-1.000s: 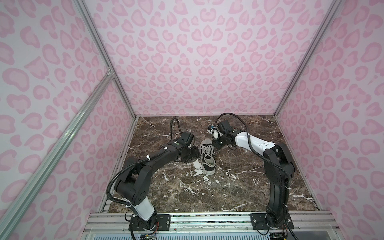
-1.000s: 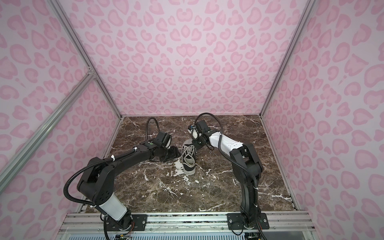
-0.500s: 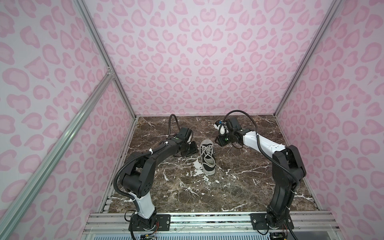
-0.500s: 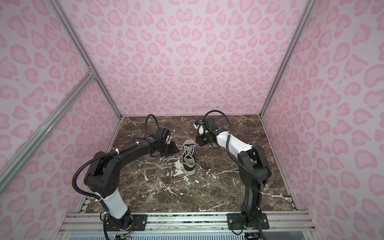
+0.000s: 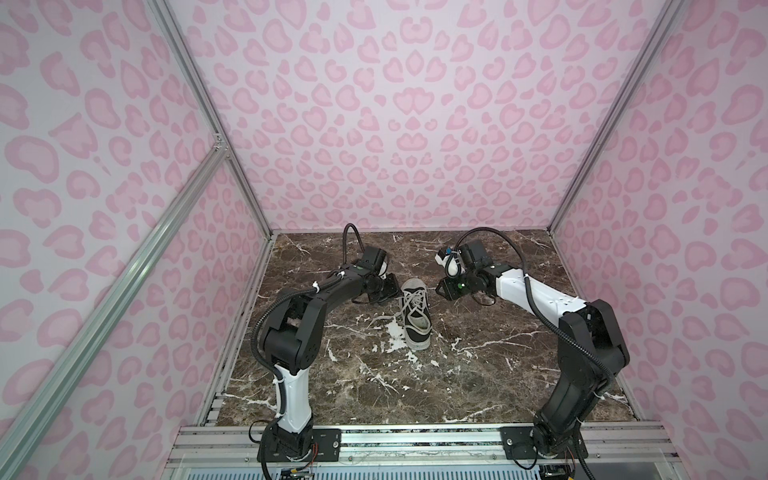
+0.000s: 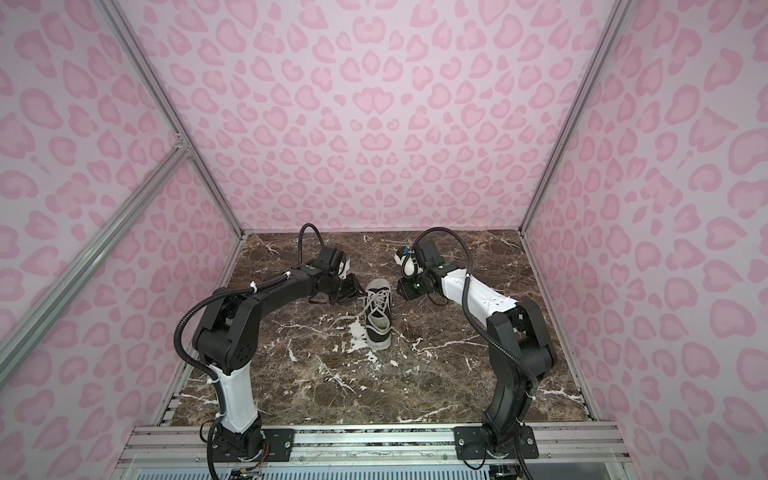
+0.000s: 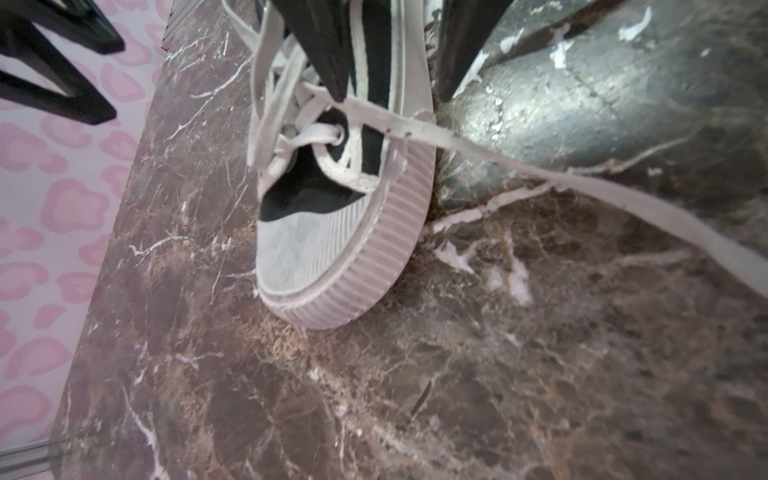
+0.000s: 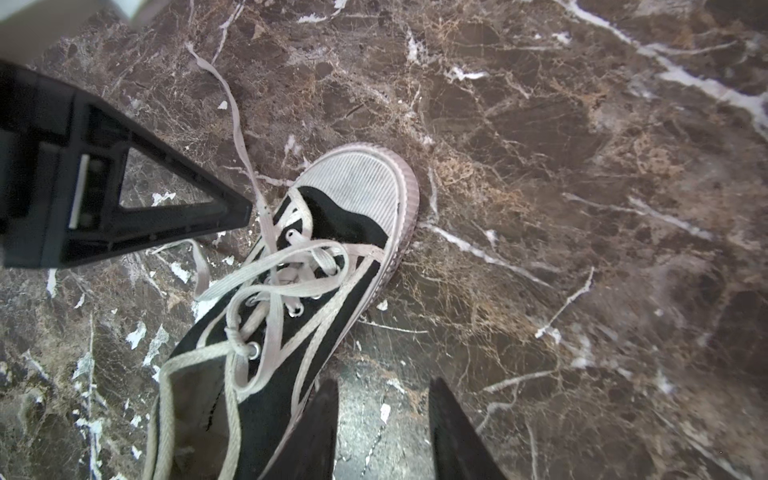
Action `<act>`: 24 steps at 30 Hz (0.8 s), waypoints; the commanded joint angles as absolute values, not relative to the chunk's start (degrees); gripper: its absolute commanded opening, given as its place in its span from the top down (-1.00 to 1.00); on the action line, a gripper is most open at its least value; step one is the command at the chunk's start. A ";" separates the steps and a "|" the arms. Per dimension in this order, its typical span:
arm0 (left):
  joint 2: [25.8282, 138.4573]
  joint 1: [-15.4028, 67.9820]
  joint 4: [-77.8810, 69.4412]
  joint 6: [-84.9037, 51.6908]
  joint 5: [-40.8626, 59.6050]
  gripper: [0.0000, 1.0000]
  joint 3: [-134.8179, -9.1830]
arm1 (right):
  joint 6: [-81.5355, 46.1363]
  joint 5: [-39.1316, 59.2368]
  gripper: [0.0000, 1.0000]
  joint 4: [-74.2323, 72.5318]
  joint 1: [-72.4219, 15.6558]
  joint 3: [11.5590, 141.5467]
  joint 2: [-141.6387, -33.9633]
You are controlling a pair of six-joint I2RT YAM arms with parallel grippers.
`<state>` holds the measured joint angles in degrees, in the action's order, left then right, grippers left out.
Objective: Tie the shoes
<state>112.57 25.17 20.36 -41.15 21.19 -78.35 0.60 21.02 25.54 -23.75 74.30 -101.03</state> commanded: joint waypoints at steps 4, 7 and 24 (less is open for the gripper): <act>113.67 25.18 16.64 -42.44 23.29 0.24 -78.43 | 0.09 21.62 0.23 25.81 -23.29 73.11 -100.73; 114.32 25.14 16.41 -42.45 23.20 0.24 -78.40 | 0.31 21.53 0.23 26.24 -23.14 72.93 -100.46; 113.40 25.16 16.14 -41.95 22.86 0.83 -77.59 | -1.69 22.75 0.24 25.17 -22.90 69.78 -98.10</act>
<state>114.19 25.19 16.62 -42.37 22.72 -77.67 -0.62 22.11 26.09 -22.92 70.61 -98.56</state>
